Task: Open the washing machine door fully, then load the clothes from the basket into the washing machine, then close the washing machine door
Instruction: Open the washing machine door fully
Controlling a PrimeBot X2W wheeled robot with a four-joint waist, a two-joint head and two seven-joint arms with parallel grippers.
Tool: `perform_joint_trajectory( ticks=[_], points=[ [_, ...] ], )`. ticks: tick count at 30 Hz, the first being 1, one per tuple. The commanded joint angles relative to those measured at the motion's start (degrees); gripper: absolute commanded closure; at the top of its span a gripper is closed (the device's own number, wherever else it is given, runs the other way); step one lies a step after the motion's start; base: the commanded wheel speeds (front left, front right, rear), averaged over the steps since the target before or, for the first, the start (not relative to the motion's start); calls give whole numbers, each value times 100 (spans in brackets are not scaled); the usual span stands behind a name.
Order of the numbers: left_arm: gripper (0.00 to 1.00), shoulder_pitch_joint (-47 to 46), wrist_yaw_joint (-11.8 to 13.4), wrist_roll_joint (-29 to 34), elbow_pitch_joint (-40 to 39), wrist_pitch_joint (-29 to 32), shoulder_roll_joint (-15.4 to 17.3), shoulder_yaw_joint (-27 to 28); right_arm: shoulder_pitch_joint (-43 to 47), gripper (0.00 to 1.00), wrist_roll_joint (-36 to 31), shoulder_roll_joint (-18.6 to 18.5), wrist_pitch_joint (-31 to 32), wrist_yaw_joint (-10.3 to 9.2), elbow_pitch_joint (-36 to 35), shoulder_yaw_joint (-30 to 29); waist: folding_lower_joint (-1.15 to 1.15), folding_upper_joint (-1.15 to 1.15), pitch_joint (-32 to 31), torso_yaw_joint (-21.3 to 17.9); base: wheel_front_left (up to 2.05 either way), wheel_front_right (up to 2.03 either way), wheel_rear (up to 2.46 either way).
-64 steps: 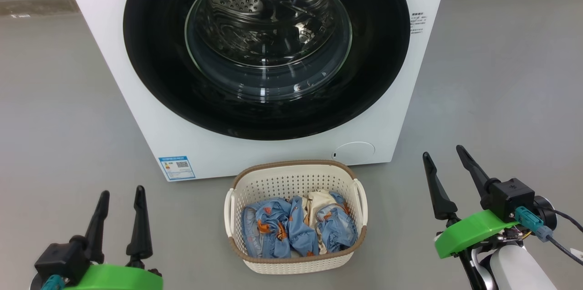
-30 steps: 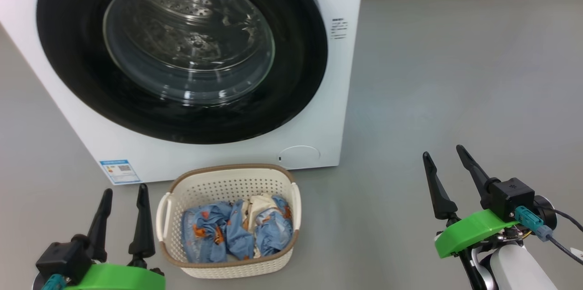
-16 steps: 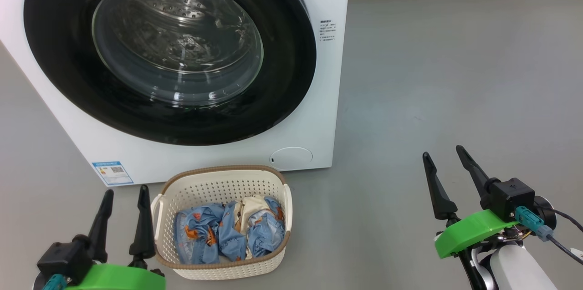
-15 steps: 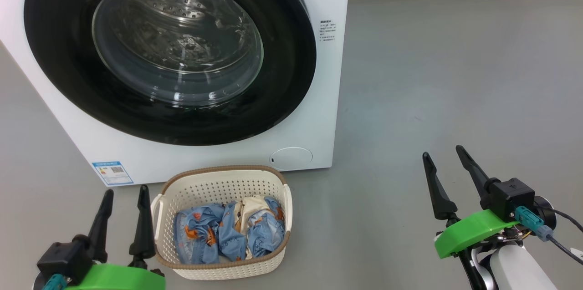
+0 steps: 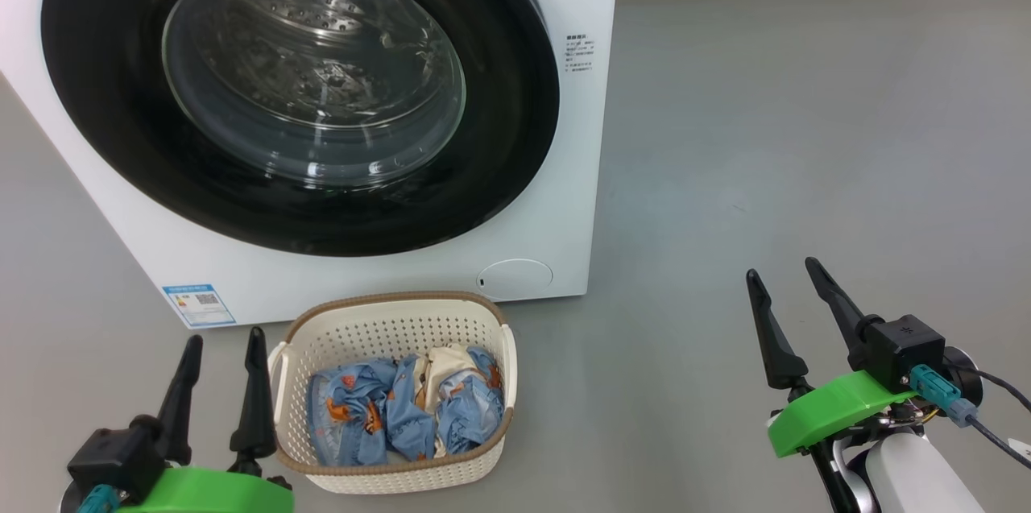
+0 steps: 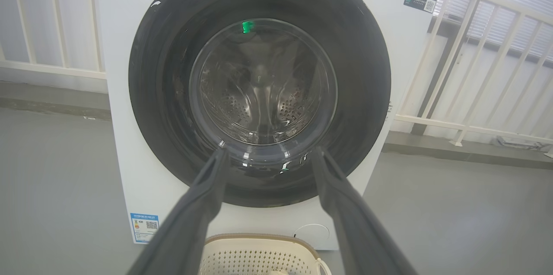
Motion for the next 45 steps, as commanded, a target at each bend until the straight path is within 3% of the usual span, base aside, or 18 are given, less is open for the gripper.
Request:
perform_joint_trajectory(
  ticks=[1, 20, 38, 39, 42, 45],
  points=[
    [0, -162, -20, -16, -103, -37, 156, 162, -192, 0, 37, -19, -72, 26, -141, 112, 0, 0, 6, 3, 0, 0, 0],
    [0, -199, -20, -235, -85, -37, 265, 54, -385, 0, 124, -43, -72, 26, -26, -17, 0, 0, 170, 54, 0, 0, 0],
    [0, -577, -20, -294, -224, -37, 514, -86, -1321, 0, 621, -167, -72, 26, 133, -375, 0, 0, 1019, 362, 0, 0, 0],
    [0, -603, -20, -311, -241, -37, 528, -103, -1383, 4, 679, -189, -72, 26, 168, -395, 0, 0, 1068, 389, 0, 0, 0],
    [0, -684, -20, -358, -305, -37, 563, -103, -1580, 100, 805, -261, -72, 26, 244, -428, 0, 0, 1222, 462, 0, 0, 0],
    [0, -780, -20, -381, -416, -37, 593, -113, -1872, 100, 1100, -331, -72, 26, 375, -443, 0, 0, 1434, 549, 0, 0, 0]
  ],
)
